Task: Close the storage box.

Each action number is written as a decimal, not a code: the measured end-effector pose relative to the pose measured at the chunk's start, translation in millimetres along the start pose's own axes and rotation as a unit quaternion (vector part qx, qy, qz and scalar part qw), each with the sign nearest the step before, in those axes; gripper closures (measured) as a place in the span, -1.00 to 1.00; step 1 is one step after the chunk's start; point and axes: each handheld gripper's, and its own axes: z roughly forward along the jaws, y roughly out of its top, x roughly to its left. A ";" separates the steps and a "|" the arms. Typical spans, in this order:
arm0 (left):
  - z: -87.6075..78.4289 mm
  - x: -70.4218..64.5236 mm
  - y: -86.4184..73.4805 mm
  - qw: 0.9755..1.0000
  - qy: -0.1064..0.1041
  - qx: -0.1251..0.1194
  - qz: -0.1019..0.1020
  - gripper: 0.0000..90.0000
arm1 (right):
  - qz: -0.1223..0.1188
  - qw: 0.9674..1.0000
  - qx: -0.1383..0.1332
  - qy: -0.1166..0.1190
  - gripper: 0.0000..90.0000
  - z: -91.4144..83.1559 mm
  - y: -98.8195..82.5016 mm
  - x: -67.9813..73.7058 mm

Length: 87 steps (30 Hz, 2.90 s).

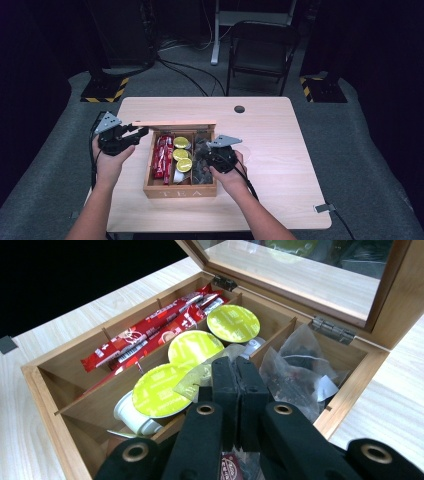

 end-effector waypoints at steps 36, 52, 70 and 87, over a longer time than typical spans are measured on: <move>-0.1 -0.2 -0.2 1.000 0.000 0.000 0.000 0.27 | -0.018 0.999 -0.024 0.011 1.00 -28.5 20.2 5.9; 0.0 -0.4 -0.3 1.000 0.000 -0.001 -0.002 0.27 | 0.004 0.999 -0.029 -0.035 1.00 -53.7 10.3 -22.5; 0.1 -0.3 -0.6 1.000 0.000 -0.001 -0.002 0.27 | 0.025 0.995 -0.028 -0.087 1.00 -79.7 -6.1 -53.3; 0.5 0.1 -0.9 1.000 0.000 0.002 0.000 0.27 | 0.053 0.991 -0.006 -0.120 1.00 -74.1 -32.5 -74.7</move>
